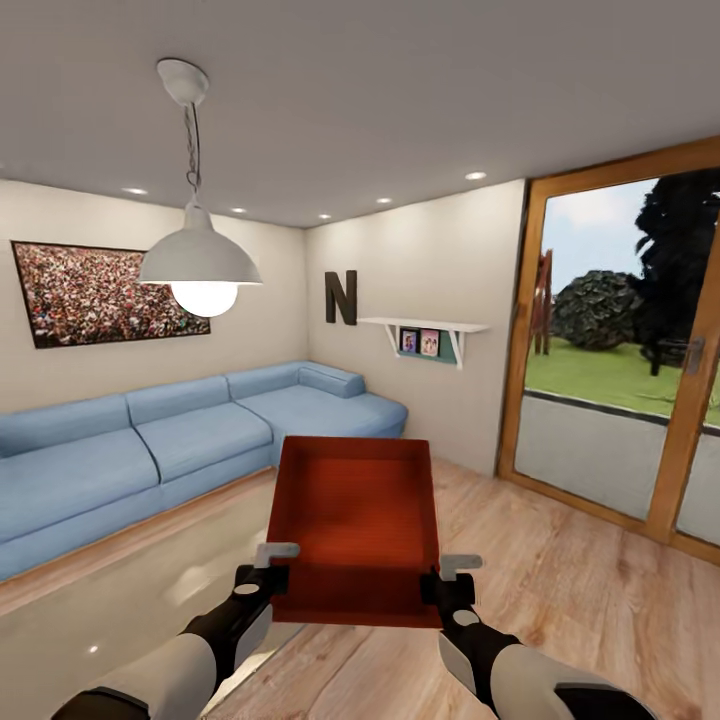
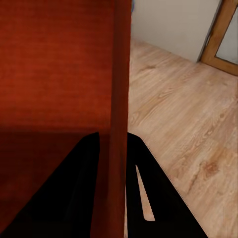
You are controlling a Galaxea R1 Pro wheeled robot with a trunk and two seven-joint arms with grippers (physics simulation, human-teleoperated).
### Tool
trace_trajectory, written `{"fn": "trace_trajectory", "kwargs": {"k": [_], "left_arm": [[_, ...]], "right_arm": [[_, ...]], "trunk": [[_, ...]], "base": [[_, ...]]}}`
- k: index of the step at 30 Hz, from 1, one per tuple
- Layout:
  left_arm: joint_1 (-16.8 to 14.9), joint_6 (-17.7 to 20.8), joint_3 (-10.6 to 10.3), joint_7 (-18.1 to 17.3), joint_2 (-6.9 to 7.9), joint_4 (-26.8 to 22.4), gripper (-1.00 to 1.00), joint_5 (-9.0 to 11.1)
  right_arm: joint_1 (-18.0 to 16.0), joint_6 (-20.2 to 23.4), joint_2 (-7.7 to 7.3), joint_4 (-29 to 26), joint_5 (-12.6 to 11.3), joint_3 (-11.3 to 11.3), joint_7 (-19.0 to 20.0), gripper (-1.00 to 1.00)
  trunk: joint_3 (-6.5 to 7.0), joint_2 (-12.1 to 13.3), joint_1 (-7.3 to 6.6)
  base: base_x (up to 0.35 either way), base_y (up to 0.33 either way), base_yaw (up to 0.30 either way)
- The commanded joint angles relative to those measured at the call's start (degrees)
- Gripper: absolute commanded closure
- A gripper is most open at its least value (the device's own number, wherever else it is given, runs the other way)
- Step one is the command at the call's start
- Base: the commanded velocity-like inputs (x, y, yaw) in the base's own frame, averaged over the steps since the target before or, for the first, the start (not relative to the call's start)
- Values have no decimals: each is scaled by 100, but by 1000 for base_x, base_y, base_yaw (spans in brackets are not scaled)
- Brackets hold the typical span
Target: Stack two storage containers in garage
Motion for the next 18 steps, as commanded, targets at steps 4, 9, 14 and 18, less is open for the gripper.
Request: {"fn": "trace_trajectory", "kwargs": {"k": [4, 9, 14, 18], "left_arm": [[-11, -19, 296, 85, -8, 15, 100, 512], [-11, -19, 296, 85, -8, 37, 100, 522], [-11, -19, 296, 85, -7, 44, 100, 530], [-11, -16, 296, 85, -7, 46, 100, 530]], "right_arm": [[4, -38, -1, 1, -29, -111, -484, 100], [4, -49, -10, 1, -29, -111, -484, 100], [4, -63, -9, 1, -29, -111, -484, 100], [4, -64, -12, 1, -29, -111, -484, 100]], "trunk": [[-1, -3, 1], [-1, -3, 1], [-1, -3, 1], [-1, -3, 1]], "base": [[0, 0, 300], [0, 0, 300], [0, 0, 300], [0, 0, 300]]}}
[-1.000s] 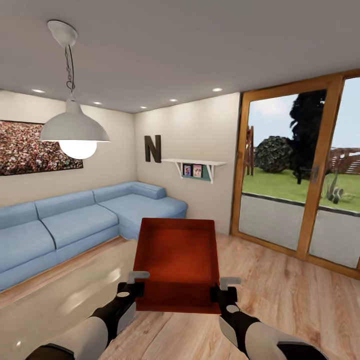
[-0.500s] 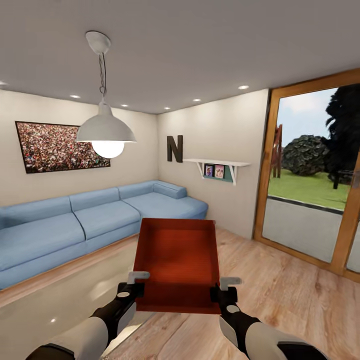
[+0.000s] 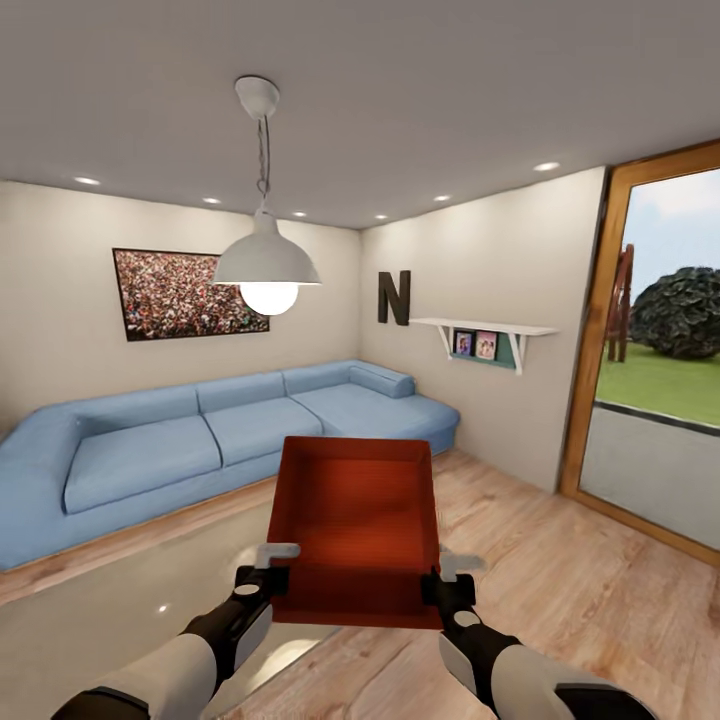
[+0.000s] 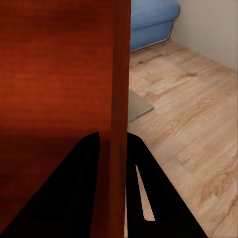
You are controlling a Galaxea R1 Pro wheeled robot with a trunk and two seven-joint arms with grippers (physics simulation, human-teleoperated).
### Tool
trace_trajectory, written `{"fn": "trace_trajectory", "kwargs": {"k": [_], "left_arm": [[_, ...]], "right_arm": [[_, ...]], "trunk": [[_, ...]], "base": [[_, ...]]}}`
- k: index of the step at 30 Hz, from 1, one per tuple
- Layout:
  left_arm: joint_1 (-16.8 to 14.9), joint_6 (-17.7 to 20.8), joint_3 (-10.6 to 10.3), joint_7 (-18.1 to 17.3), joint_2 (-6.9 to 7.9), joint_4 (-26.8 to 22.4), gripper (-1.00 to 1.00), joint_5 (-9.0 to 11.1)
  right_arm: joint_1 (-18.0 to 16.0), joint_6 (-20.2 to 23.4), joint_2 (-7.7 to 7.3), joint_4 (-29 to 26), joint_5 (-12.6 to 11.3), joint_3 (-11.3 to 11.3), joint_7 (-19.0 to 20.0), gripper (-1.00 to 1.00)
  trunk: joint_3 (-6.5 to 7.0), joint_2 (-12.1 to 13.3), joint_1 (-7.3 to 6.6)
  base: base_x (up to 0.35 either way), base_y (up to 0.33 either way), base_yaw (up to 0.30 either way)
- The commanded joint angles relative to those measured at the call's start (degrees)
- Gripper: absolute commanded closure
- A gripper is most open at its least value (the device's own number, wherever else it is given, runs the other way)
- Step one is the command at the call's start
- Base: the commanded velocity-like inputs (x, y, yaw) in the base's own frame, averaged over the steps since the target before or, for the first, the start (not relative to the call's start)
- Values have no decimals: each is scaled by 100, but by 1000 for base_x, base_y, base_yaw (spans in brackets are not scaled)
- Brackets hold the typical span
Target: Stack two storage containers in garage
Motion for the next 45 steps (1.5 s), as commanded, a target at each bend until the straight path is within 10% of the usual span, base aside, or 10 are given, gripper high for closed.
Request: {"fn": "trace_trajectory", "kwargs": {"k": [1, 45], "left_arm": [[-8, -16, 275, 106, 0, 23, 100, 565], [-8, 41, 292, 106, 6, 30, 100, 574]], "right_arm": [[1, -36, 0, -21, 44, -148, -512, 100], [1, -71, 10, -21, 44, -148, -512, 100]], "trunk": [[-1, -3, 1], [-1, -3, 1]], "base": [[0, 0, 300], [0, 0, 300]]}}
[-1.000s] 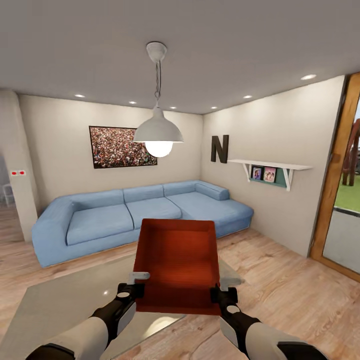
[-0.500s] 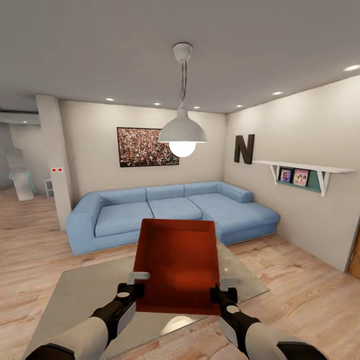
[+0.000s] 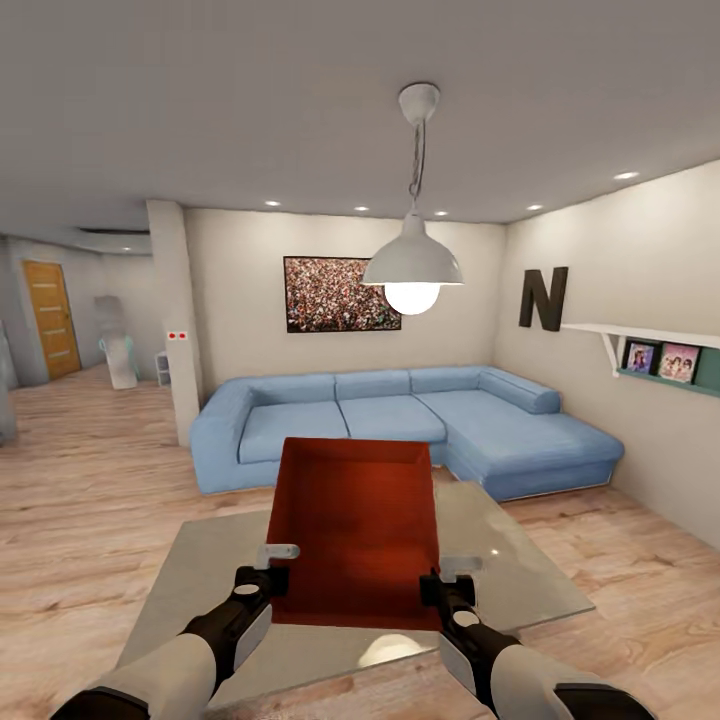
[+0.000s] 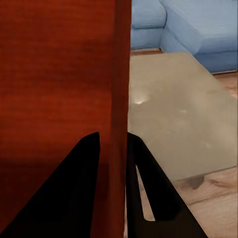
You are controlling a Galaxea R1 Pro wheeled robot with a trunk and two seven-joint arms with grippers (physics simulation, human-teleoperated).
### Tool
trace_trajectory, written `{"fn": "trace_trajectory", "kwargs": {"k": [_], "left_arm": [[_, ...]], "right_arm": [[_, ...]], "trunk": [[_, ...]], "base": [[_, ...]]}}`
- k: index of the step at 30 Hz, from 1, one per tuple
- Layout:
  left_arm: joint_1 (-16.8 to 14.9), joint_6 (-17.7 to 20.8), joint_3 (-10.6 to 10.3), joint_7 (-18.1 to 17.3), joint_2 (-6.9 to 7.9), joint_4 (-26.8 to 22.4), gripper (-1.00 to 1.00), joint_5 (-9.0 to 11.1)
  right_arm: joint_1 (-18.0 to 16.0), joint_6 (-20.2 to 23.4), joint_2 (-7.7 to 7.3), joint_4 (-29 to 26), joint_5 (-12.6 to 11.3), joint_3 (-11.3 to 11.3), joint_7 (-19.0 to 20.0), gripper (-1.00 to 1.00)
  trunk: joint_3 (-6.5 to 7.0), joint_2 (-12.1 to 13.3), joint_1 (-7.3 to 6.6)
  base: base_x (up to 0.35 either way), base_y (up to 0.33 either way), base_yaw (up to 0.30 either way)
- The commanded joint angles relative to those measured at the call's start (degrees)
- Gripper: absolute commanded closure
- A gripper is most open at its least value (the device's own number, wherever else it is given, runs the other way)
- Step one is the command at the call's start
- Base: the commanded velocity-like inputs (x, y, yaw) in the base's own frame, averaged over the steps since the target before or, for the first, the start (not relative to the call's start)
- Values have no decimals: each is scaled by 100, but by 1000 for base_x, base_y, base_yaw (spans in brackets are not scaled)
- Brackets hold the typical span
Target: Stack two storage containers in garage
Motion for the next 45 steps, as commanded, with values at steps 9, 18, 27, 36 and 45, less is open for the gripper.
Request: {"fn": "trace_trajectory", "kwargs": {"k": [9, 18, 27, 36, 45], "left_arm": [[-6, -11, 268, 124, -2, 26, 100, 593], [-6, -11, 268, 124, -2, 21, 100, 593], [-6, -11, 268, 124, -2, 21, 100, 593], [-6, -11, 268, 124, -2, 24, 100, 593], [-6, -11, 268, 124, -2, 22, 100, 593]], "right_arm": [[0, -153, -1, -15, 37, -150, -498, 100], [0, -154, -1, -15, 37, -150, -498, 100], [0, -159, -1, -15, 37, -150, -498, 100], [0, -159, -1, -15, 37, -150, -498, 100], [0, -162, -1, -15, 37, -150, -498, 100]], "trunk": [[-1, -3, 1], [-1, -3, 1], [-1, -3, 1], [-1, -3, 1], [-1, -3, 1]], "base": [[0, 0, 300], [0, 0, 300], [0, 0, 300], [0, 0, 300], [0, 0, 300]]}}
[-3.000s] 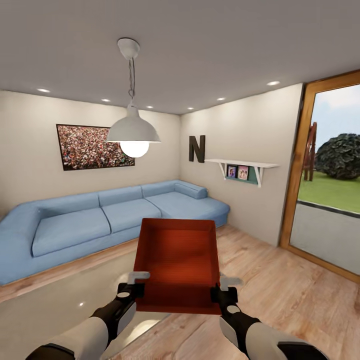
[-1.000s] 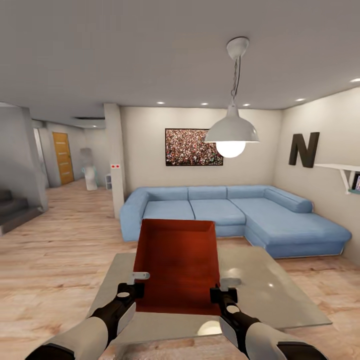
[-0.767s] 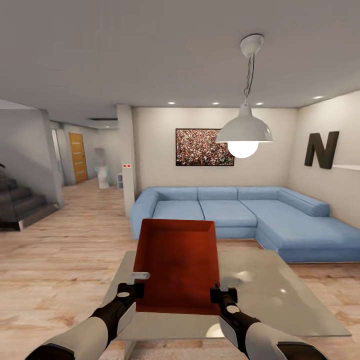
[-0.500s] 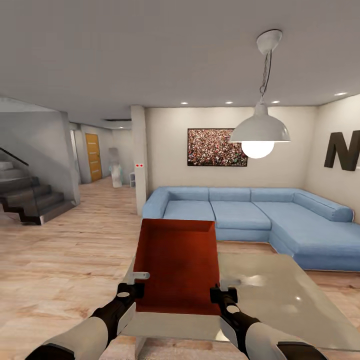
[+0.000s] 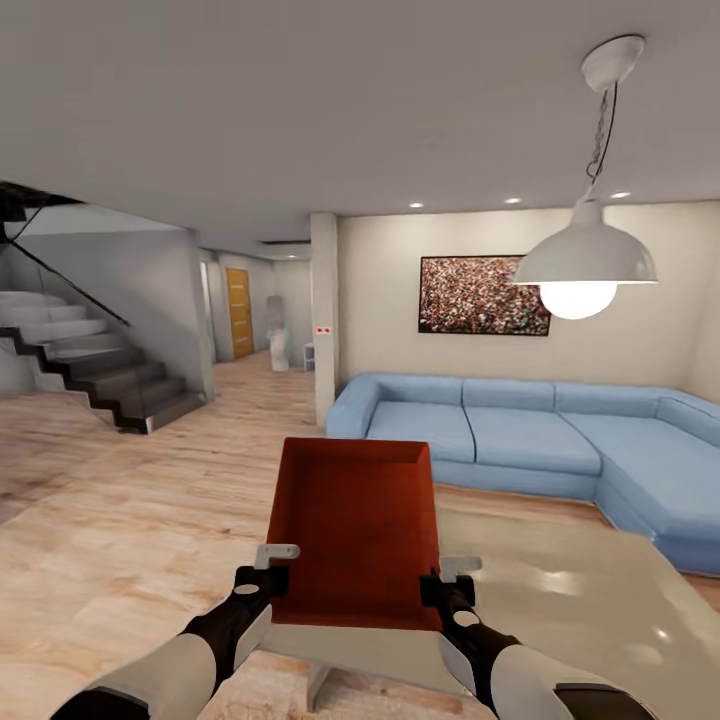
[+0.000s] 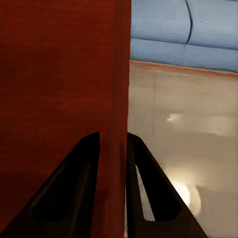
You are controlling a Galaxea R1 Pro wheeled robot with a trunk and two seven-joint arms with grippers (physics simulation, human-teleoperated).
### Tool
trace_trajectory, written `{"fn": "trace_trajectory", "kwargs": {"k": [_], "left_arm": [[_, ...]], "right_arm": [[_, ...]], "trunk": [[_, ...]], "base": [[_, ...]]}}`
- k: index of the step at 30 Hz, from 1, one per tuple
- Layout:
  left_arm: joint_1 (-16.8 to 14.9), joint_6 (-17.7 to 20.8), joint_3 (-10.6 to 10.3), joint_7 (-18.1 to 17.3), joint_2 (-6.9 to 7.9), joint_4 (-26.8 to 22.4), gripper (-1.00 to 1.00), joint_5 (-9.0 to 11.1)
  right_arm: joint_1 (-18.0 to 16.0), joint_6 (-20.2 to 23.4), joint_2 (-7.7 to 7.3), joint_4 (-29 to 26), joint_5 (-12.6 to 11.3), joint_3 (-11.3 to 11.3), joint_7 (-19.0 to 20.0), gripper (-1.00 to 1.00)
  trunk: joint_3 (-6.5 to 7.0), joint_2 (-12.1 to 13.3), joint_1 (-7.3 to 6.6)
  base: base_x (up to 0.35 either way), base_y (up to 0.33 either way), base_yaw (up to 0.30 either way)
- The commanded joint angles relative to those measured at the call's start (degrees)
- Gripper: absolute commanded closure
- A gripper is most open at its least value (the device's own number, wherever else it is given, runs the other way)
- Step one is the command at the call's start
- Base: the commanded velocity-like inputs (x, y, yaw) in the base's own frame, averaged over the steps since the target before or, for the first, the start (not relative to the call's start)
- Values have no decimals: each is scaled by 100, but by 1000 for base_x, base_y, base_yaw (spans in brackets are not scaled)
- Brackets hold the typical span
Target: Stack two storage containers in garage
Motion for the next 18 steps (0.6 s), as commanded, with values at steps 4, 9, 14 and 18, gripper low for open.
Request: {"fn": "trace_trajectory", "kwargs": {"k": [4, 9, 14, 18], "left_arm": [[-6, -11, 269, 123, -2, 26, 100, 594], [-6, -11, 269, 123, -2, 24, 100, 594], [-6, -11, 269, 123, -2, 22, 100, 594], [-6, -11, 269, 123, -2, 24, 100, 594]], "right_arm": [[0, -159, -1, -14, 36, -149, -498, 100], [0, -160, -1, -14, 36, -149, -498, 100], [0, -160, 5, -14, 36, -149, -498, 100], [0, -159, 8, -14, 36, -149, -498, 100]], "trunk": [[-1, -3, 1], [-1, -3, 1], [-1, -3, 1], [-1, -3, 1]], "base": [[0, 0, 300], [0, 0, 300], [0, 0, 300], [0, 0, 300]]}}
